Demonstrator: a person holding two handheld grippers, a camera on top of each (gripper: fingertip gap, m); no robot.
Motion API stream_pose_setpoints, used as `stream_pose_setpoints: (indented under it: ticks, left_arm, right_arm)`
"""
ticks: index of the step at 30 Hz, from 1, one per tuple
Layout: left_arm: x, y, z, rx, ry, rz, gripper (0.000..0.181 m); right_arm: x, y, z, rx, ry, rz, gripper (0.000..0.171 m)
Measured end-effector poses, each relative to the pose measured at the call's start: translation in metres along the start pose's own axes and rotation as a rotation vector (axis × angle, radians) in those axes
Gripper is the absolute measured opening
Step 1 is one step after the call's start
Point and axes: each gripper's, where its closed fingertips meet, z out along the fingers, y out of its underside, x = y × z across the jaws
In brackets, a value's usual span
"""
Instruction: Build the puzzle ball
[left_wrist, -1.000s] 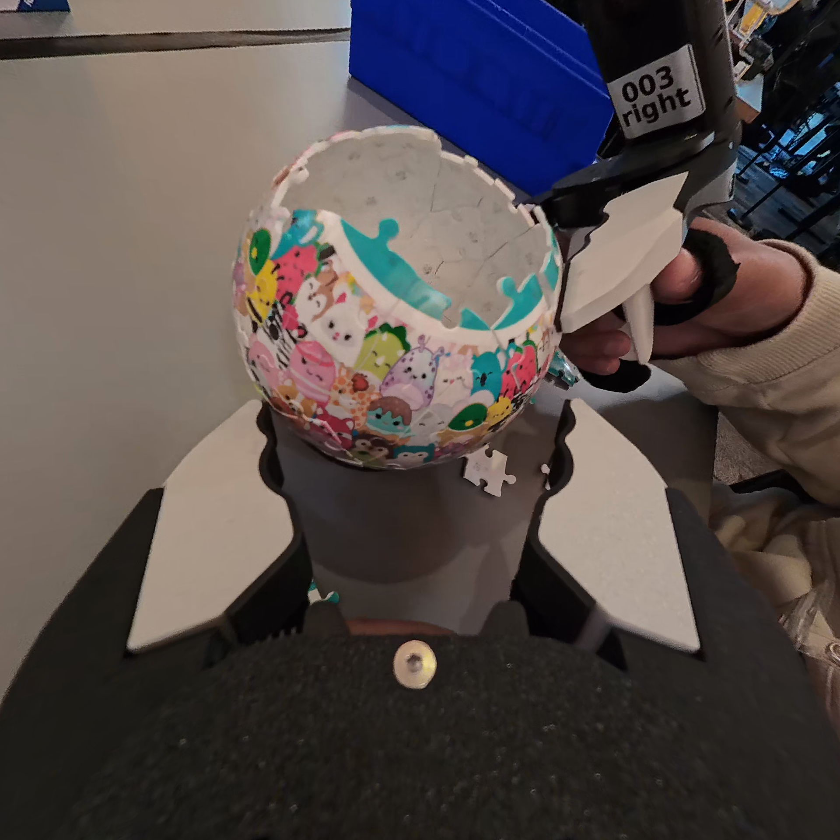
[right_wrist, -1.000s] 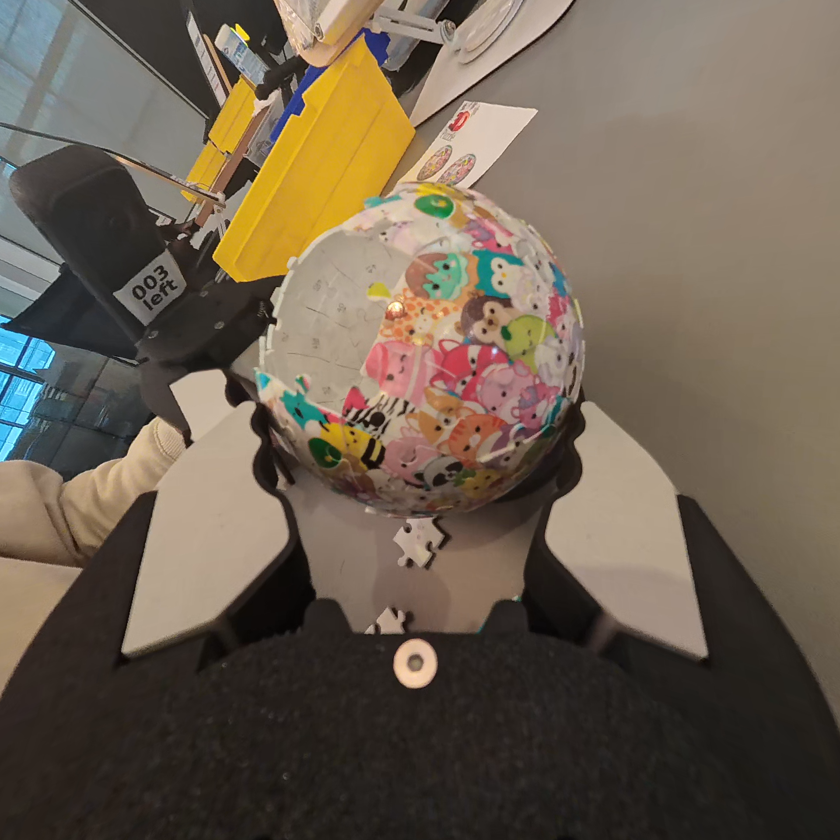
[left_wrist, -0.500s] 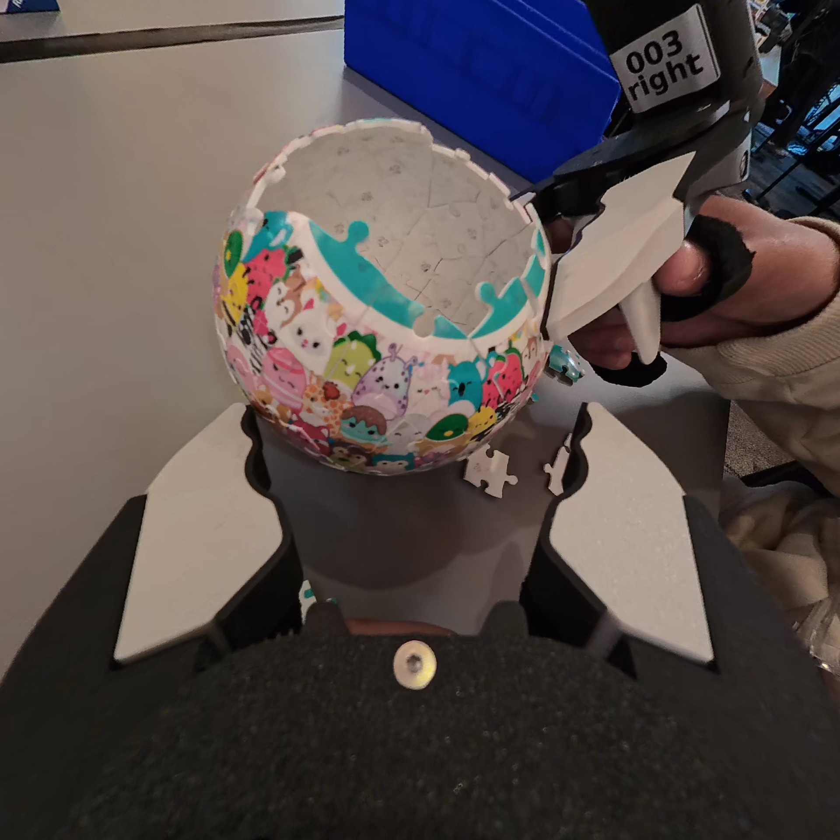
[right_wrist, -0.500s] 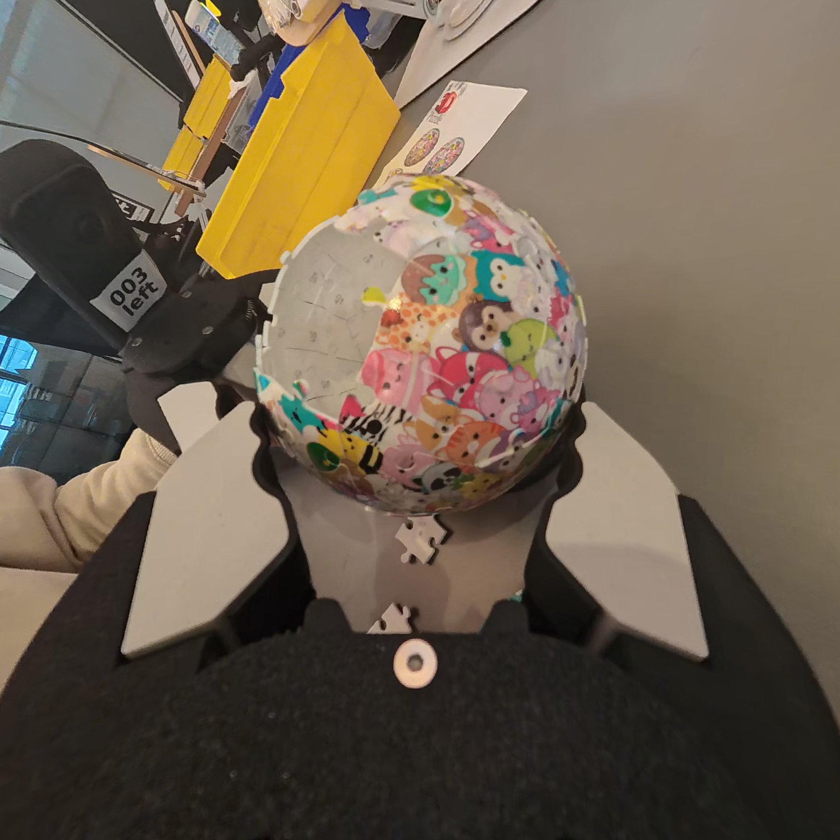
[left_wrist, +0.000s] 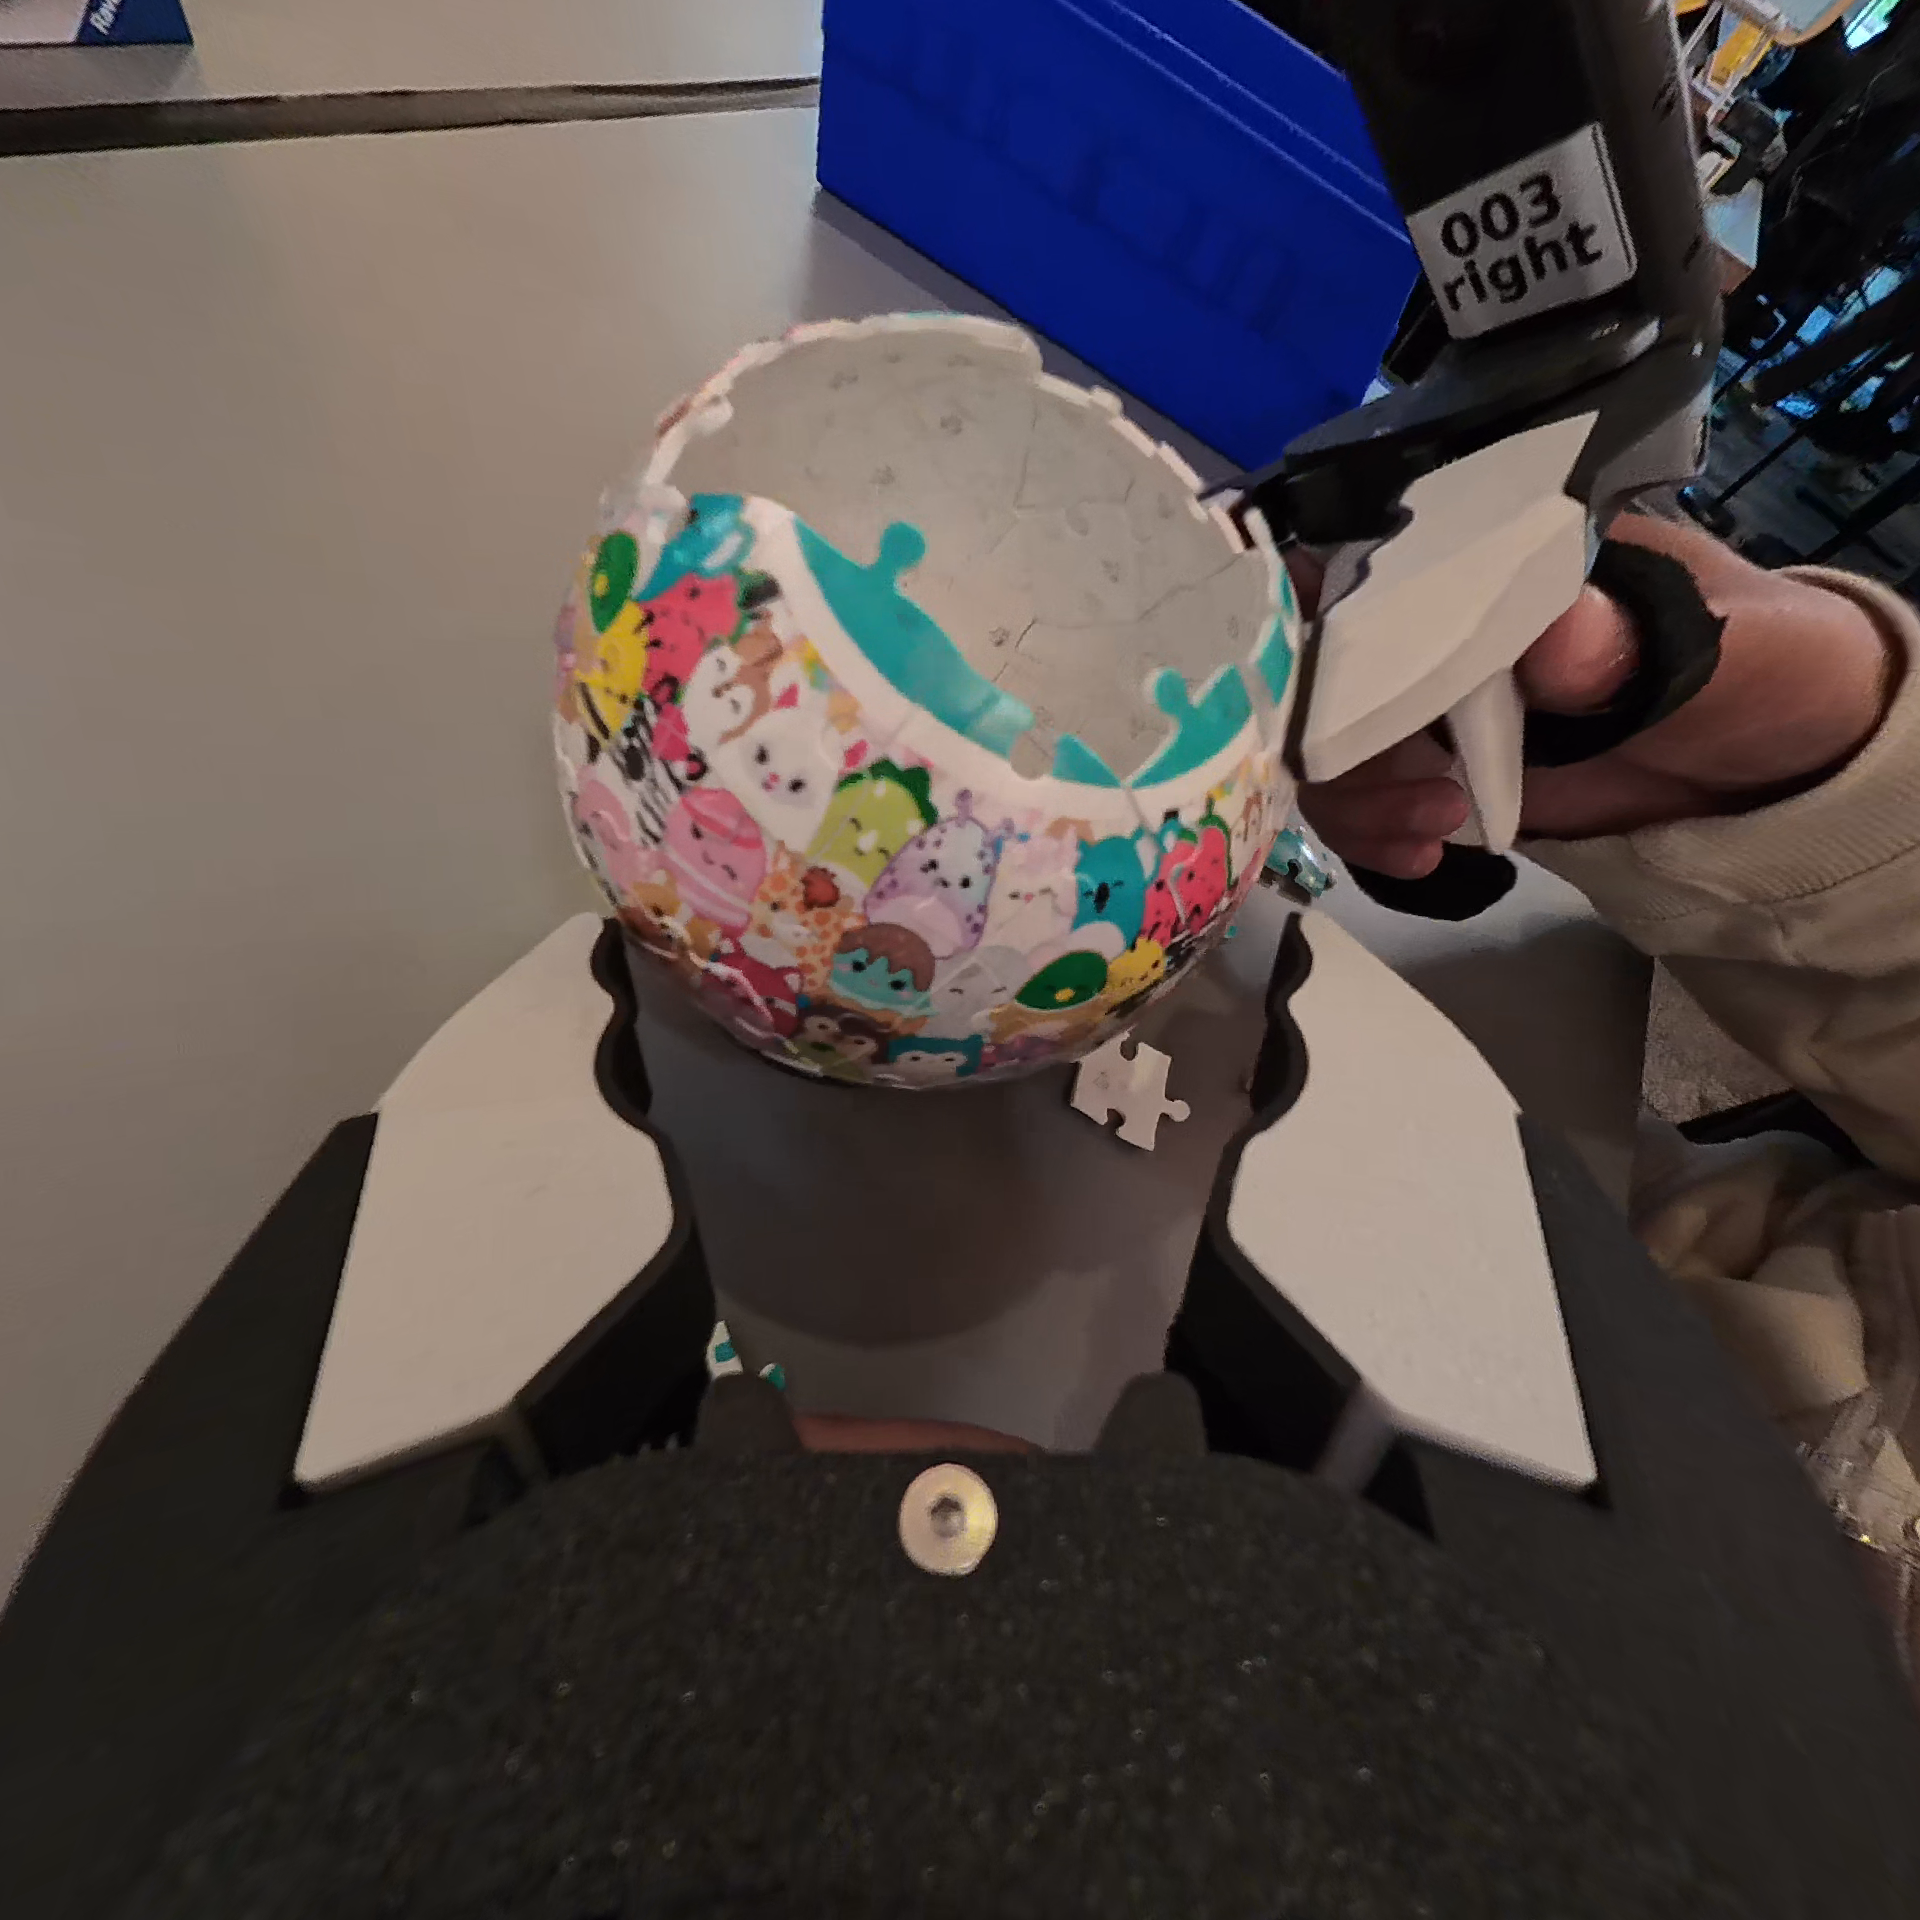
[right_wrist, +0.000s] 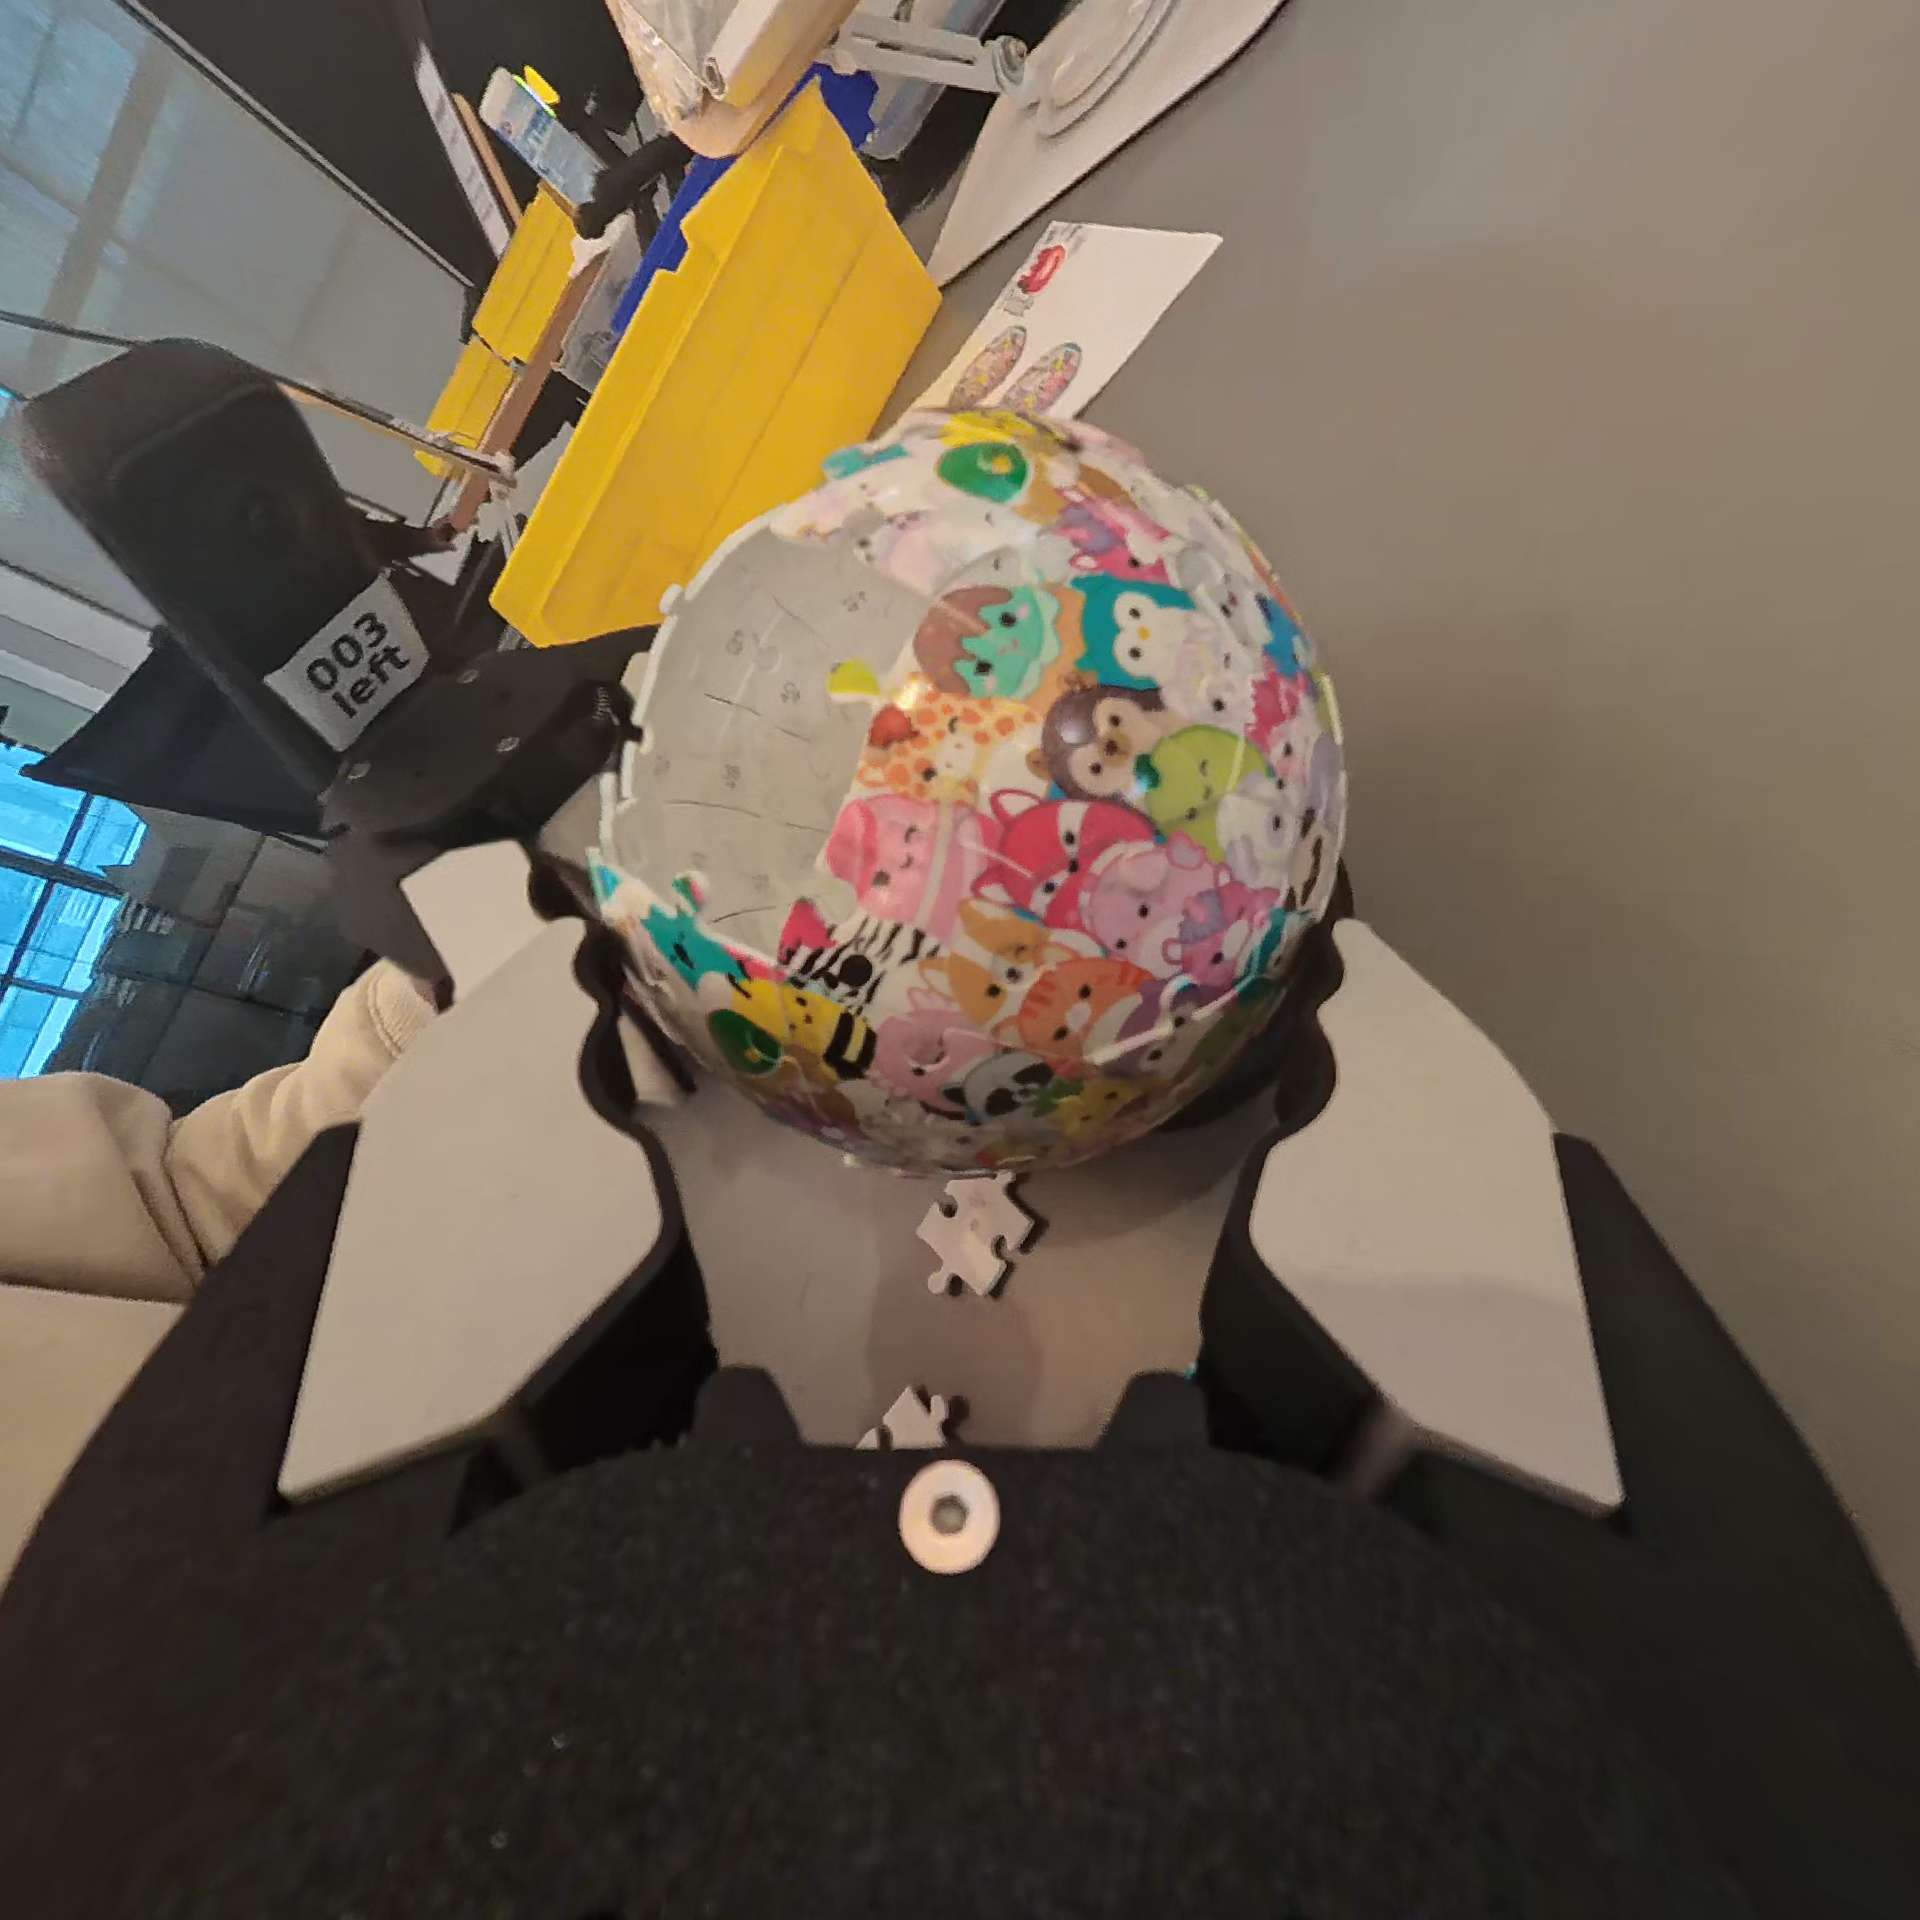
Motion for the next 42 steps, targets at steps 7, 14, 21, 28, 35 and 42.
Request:
stream_pose_setpoints:
  ticks: [7,14,21,28,35,42]
  left_arm:
    - [-0.002,-0.006,-0.002,0.015,-0.023,-0.011,0.114]
    - [0.002,-0.005,0.002,0.01,-0.013,-0.049,0.119]
    - [0.004,-0.006,0.002,0.015,-0.007,-0.065,0.118]
    - [0.0,-0.006,0.003,0.017,-0.027,-0.052,0.116]
    - [0.003,-0.006,0.001,0.016,-0.012,-0.04,0.114]
    - [0.001,-0.005,0.001,0.019,-0.009,-0.042,0.112]
  right_arm:
    - [0.0,-0.01,-0.024,0.051,-0.017,-0.131,0.123]
    - [0.009,-0.002,-0.017,-0.029,0.035,-0.191,0.124]
    - [0.01,-0.001,-0.012,-0.001,0.042,-0.158,0.122]
    - [0.009,-0.003,-0.014,0.026,0.055,-0.148,0.116]
    - [0.01,-0.003,-0.007,0.034,0.093,-0.176,0.123]
    - [0.007,-0.001,-0.007,0.05,0.035,-0.107,0.121]
